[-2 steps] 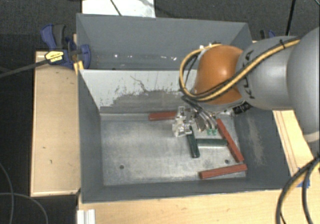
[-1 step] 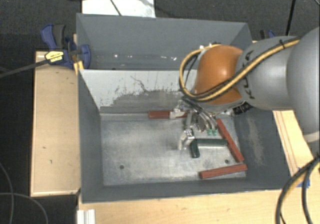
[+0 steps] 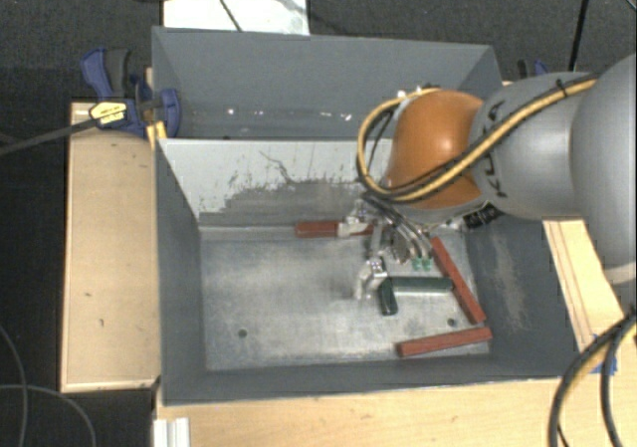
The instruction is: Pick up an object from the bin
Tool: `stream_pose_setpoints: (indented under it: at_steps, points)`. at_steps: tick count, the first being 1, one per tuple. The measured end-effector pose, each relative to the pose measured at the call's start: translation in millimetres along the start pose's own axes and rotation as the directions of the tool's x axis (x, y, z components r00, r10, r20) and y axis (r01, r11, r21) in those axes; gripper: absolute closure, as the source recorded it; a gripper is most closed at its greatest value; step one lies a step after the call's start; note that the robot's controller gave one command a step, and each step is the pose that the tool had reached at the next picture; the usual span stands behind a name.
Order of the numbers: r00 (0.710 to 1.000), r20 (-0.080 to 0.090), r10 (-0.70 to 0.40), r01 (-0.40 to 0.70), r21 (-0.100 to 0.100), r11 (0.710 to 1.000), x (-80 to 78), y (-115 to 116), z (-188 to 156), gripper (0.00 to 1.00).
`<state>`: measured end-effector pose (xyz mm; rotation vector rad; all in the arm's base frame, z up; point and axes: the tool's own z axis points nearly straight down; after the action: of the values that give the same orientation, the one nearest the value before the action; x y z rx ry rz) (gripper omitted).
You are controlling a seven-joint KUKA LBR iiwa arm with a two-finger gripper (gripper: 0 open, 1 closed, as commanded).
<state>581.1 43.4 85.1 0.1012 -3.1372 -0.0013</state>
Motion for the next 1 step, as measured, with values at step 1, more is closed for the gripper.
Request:
stream_pose_setpoints:
  at_steps: [1]
  points:
    - [1.000,0.005,-0.002,0.002,0.002,1.000,7.3,28.1,10.5,0.00]
